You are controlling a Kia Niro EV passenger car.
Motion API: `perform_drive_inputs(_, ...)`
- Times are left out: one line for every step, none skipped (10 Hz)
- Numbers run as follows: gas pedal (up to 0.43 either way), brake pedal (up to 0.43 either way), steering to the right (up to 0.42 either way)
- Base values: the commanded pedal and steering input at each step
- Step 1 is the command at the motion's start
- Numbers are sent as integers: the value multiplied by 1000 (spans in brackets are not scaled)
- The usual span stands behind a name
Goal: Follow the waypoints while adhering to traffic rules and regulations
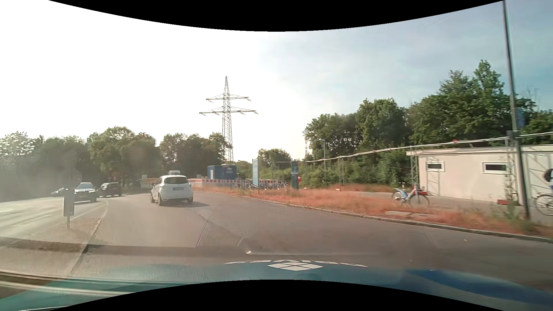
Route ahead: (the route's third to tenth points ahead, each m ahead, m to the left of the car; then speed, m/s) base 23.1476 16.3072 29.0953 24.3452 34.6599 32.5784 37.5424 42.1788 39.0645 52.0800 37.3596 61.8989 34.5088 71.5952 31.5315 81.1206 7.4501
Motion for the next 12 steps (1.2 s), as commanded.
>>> perform_drive_inputs(240, 0, -305)
perform_drive_inputs(240, 0, -303)
perform_drive_inputs(240, 0, -291)
perform_drive_inputs(240, 0, -277)
perform_drive_inputs(240, 0, -252)
perform_drive_inputs(228, 0, -229)
perform_drive_inputs(228, 0, -206)
perform_drive_inputs(220, 0, -193)
perform_drive_inputs(197, 0, -180)
perform_drive_inputs(177, 0, -169)
perform_drive_inputs(177, 0, -162)
perform_drive_inputs(157, 0, -153)
